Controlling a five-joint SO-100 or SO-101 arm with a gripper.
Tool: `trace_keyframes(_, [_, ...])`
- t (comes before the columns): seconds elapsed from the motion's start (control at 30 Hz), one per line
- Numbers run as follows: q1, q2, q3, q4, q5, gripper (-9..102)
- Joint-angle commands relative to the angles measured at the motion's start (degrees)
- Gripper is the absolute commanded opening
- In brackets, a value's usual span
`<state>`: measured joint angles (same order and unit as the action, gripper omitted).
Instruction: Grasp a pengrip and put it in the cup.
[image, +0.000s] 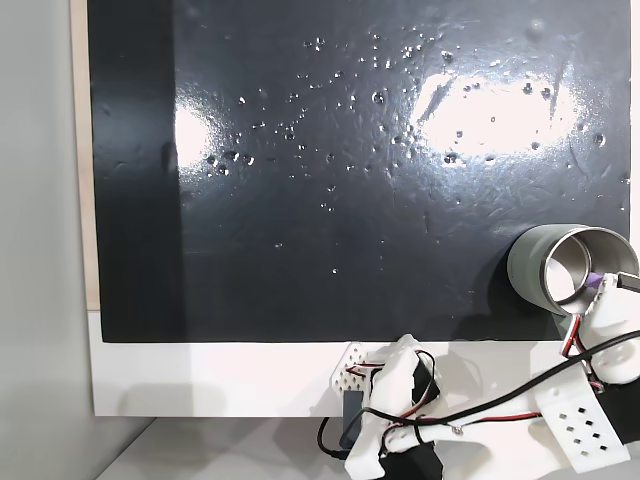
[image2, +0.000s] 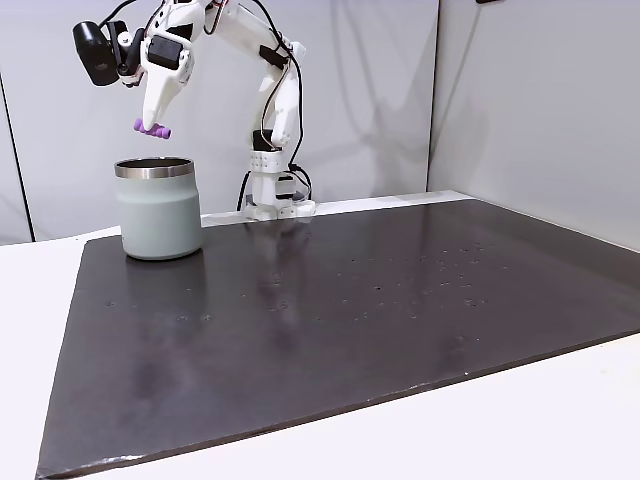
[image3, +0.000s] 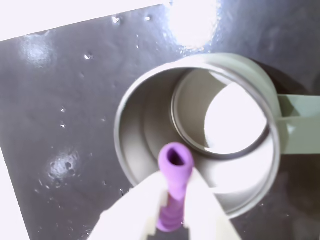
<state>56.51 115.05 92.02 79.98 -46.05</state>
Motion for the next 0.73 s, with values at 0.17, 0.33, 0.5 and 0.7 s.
trace_keyframes(0.17, [0.3,-0.1,-3.1,-2.1,-0.7,31])
trace_keyframes(0.33, [-0.1,-0.3,-2.6,-1.7,-0.7,32])
trace_keyframes(0.5, [-0.2,-0.1,-2.1,-1.6,-0.9,32])
trace_keyframes(0.7, [-0.3,-0.1,-2.0,-1.6,-1.3,32])
